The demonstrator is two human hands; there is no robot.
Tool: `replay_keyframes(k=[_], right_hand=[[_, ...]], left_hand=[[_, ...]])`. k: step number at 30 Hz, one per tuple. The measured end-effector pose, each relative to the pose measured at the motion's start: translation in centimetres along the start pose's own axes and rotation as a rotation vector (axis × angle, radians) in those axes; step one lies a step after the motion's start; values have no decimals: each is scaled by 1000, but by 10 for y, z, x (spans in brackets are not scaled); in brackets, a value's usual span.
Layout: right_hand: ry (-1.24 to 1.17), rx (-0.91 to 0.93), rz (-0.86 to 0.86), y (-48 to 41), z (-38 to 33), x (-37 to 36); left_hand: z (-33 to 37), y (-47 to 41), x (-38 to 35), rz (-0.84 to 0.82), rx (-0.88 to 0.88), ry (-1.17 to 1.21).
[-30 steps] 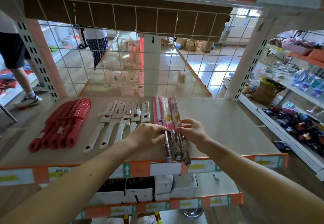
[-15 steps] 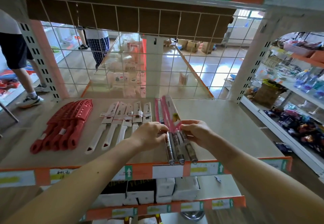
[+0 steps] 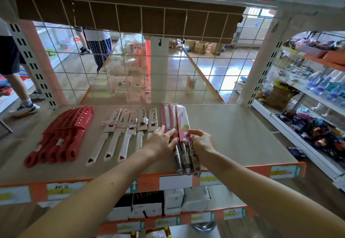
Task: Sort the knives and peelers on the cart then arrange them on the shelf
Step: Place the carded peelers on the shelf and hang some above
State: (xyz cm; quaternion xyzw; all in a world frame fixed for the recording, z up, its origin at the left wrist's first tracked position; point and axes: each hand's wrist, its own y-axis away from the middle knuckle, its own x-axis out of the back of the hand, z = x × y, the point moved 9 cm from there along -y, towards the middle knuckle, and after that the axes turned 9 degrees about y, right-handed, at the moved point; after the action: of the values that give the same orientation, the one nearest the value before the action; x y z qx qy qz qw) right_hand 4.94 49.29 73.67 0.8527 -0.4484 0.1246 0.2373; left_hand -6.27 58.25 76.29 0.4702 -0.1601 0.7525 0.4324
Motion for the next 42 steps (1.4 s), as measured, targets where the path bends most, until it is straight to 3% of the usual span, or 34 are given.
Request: replay_keyframes(k=[10, 19, 24, 35, 42], right_hand=[[208, 96, 32, -1, -16, 7], [470, 222, -32, 9, -32, -5], [538, 386, -98, 21, -44, -14], [784, 504, -118, 28, -53, -19], [766, 511, -152, 25, -56, -18]], left_hand=[[16, -4, -14, -61, -21, 9], [12, -15, -15, -137, -43, -69], [10, -15, -15, -152, -38, -50], [7, -9, -10, -163, -25, -58], [11, -9, -11, -123, 42, 17]])
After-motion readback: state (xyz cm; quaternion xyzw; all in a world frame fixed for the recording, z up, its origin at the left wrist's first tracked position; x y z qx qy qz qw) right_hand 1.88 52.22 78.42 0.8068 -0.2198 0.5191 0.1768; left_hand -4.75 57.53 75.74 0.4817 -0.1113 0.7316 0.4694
